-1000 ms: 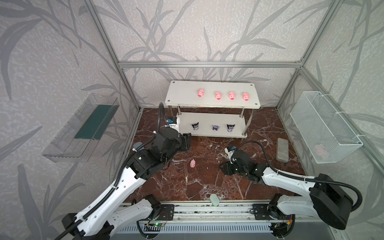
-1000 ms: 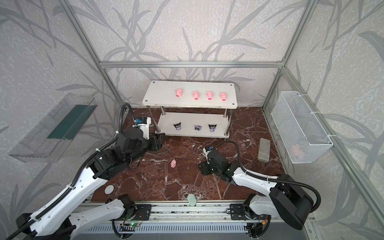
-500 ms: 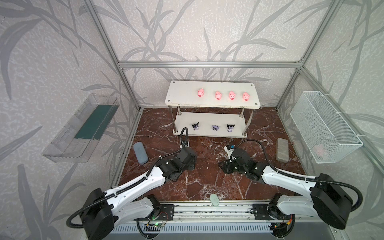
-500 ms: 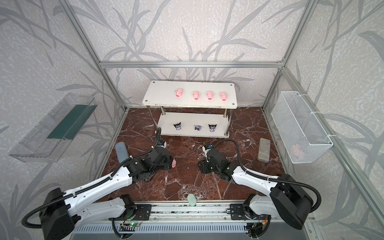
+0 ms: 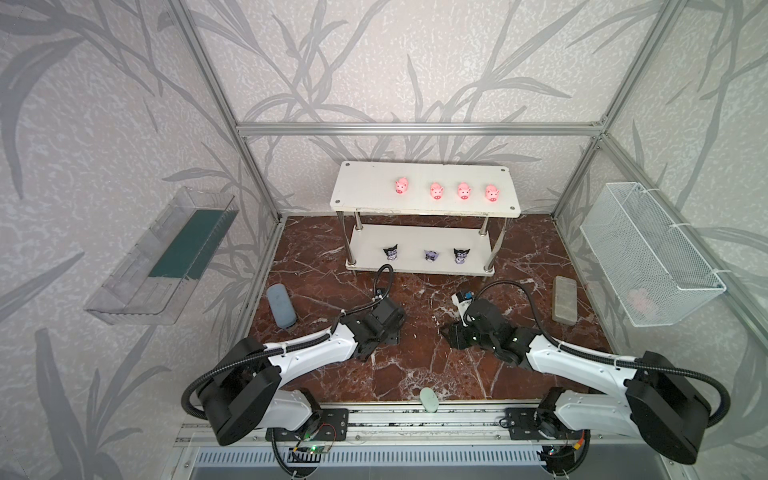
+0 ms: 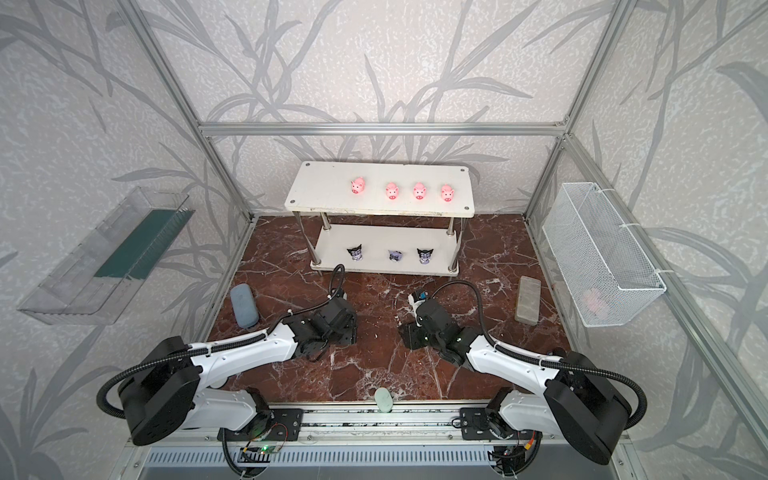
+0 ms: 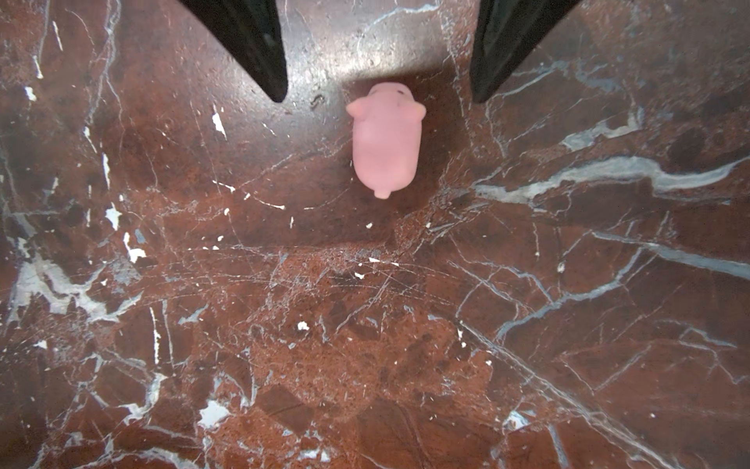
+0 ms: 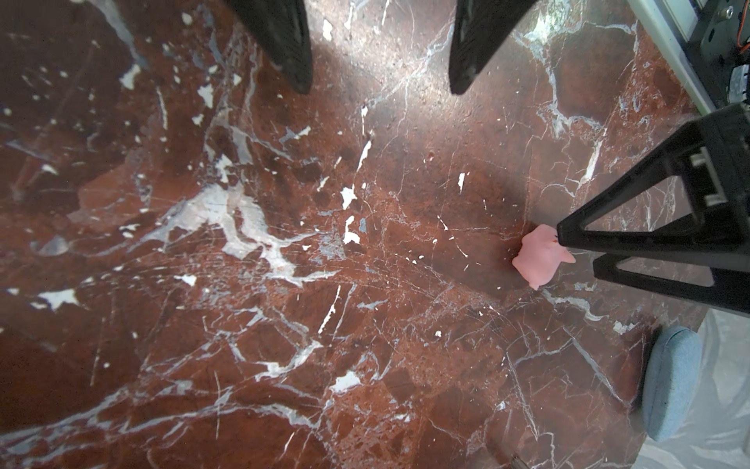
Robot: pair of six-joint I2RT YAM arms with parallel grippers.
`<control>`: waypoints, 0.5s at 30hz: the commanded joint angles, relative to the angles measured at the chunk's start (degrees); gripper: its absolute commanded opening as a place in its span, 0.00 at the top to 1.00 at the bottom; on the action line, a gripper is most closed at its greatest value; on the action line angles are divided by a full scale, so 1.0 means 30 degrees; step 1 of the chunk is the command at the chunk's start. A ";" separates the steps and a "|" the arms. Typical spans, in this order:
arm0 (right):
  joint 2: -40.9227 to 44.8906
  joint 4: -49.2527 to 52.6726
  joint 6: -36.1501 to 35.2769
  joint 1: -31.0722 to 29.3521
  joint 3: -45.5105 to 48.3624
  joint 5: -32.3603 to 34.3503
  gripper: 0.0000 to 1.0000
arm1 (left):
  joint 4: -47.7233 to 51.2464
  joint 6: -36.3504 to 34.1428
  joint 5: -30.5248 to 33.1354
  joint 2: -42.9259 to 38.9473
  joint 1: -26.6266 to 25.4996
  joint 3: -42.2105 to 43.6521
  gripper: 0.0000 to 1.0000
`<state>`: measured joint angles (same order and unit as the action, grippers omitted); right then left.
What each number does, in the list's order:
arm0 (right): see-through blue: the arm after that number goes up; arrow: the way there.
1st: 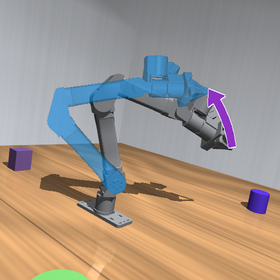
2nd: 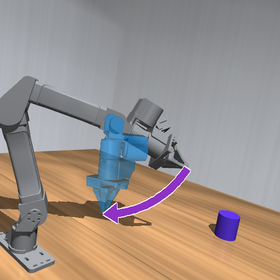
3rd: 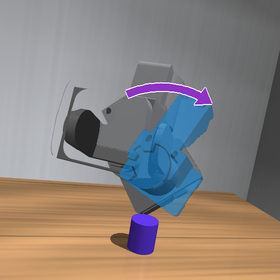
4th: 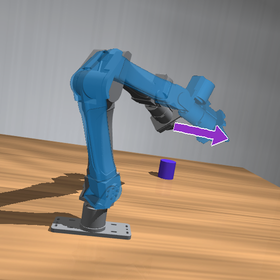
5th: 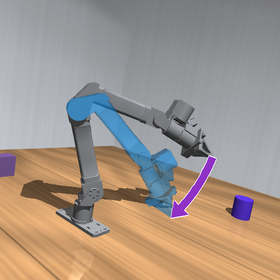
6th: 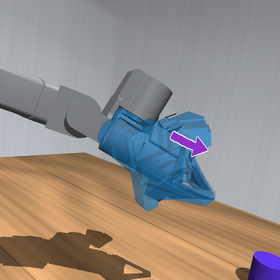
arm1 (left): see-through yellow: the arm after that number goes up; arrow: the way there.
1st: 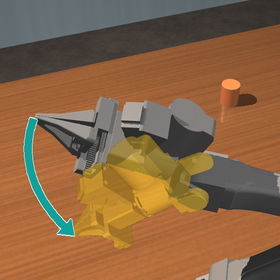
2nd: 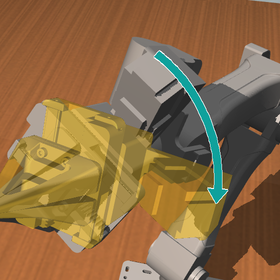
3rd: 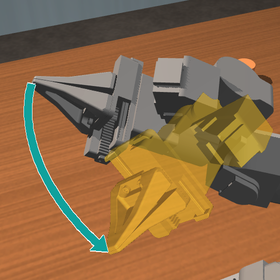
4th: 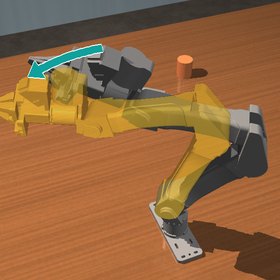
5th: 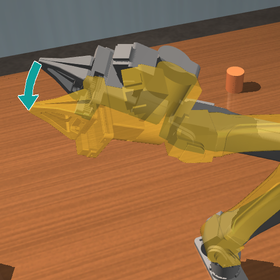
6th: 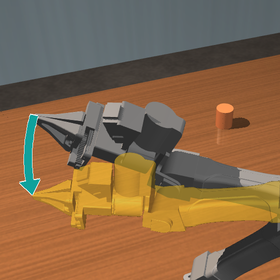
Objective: Place and organize the plastic toys onto the shelf
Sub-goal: 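Lower the left gripper onto the last pink pig and close on it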
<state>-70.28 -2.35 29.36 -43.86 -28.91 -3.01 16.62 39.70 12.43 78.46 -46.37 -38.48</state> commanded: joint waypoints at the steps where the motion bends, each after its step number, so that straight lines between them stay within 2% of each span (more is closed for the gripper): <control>1: 0.0067 -0.0357 0.0147 0.0087 0.0290 0.0196 0.45 | -0.0610 0.0495 0.0635 0.0617 -0.0042 0.0053 0.30; 15: -0.1056 -0.1209 0.0285 0.0175 0.0260 -0.0229 0.45 | -0.0875 0.0971 0.1218 0.3478 -0.0027 -0.0732 0.35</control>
<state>-72.77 -4.58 30.04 -43.72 -28.62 -3.25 14.31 41.25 14.74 87.24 -46.37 -39.42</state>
